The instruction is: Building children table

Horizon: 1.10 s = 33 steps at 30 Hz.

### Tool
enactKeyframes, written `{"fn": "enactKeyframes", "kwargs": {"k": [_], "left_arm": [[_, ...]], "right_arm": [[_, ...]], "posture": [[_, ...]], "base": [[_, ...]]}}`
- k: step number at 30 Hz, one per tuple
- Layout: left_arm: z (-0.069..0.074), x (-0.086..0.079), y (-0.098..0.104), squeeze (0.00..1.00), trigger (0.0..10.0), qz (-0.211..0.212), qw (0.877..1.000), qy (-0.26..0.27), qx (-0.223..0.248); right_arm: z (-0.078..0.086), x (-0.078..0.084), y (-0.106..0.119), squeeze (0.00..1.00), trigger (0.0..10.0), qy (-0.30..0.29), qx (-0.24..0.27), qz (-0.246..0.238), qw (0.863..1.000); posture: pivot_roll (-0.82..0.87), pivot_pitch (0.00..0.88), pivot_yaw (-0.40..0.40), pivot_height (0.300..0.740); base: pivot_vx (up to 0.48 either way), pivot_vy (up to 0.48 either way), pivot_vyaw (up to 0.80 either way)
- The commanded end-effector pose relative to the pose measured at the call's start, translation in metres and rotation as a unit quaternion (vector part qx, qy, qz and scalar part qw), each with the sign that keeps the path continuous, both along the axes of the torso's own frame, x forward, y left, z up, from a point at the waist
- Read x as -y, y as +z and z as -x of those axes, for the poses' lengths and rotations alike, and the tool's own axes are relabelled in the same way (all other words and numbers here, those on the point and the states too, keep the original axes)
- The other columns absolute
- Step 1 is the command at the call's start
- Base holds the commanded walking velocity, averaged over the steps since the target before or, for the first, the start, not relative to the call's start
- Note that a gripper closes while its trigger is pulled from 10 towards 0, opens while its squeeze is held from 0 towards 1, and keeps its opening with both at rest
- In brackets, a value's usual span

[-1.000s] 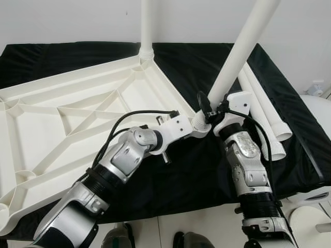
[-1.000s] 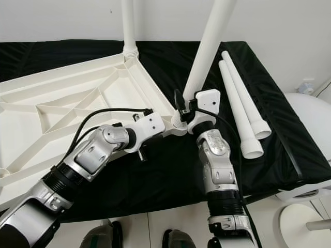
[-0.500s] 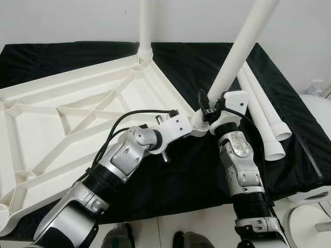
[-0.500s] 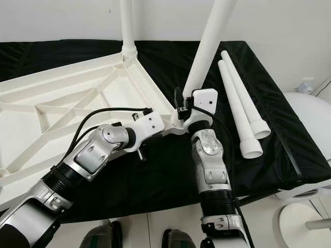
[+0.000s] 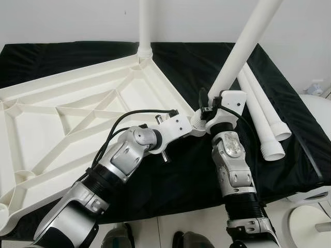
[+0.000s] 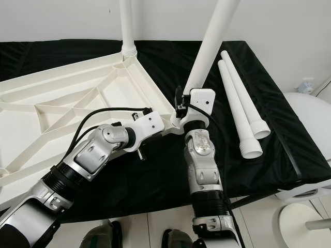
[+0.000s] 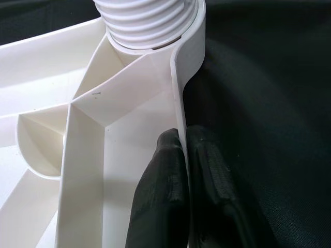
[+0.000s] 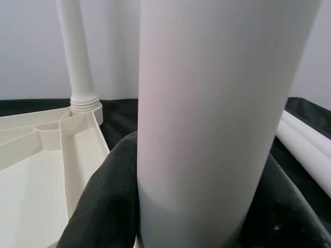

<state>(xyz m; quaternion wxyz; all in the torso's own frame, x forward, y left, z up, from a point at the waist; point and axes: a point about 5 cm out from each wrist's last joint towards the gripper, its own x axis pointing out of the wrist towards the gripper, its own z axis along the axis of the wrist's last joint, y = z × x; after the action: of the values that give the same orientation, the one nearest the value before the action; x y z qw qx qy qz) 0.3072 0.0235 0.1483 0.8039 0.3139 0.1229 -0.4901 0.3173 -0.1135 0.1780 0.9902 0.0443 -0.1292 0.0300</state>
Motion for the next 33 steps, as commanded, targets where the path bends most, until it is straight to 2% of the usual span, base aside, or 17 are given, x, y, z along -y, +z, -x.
{"fn": "enactKeyframes", "kwargs": {"k": [1,14,22,27,33], "left_arm": [[0.0056,0.0056,-0.0109,0.00,10.0,-0.022,1.000,-0.011,-0.015],[0.0068,0.0070,-0.0106,0.00,10.0,-0.021,1.000,-0.013,-0.015],[0.0074,0.0071,-0.0111,0.00,10.0,-0.020,1.000,-0.013,-0.015],[0.0078,0.0080,-0.0117,0.00,10.0,-0.020,1.000,-0.014,-0.015],[0.0079,0.0084,-0.0112,0.00,10.0,-0.020,1.000,-0.013,-0.015]], "right_arm": [[0.0010,-0.0060,-0.0241,0.00,10.0,-0.001,-0.062,0.004,0.998],[0.0017,-0.0102,-0.0231,0.00,10.0,-0.078,-0.061,0.004,0.995],[0.0063,-0.0159,-0.0258,0.00,10.0,-0.094,-0.065,0.007,0.993],[0.0072,-0.0127,-0.0250,0.00,10.0,-0.122,-0.062,0.010,0.991],[0.0052,-0.0102,-0.0263,0.00,10.0,-0.128,-0.067,0.010,0.989]], "posture": [[-0.01,0.109,-0.034,0.740],[-0.01,0.104,-0.040,0.740],[-0.01,0.095,-0.047,0.740],[-0.01,0.088,-0.052,0.740],[0.00,0.086,-0.050,0.740]], "base": [[0.000,0.000,0.00],[0.000,0.000,0.00],[0.000,0.000,0.00],[0.000,0.000,0.00],[0.000,0.000,0.00]]}}
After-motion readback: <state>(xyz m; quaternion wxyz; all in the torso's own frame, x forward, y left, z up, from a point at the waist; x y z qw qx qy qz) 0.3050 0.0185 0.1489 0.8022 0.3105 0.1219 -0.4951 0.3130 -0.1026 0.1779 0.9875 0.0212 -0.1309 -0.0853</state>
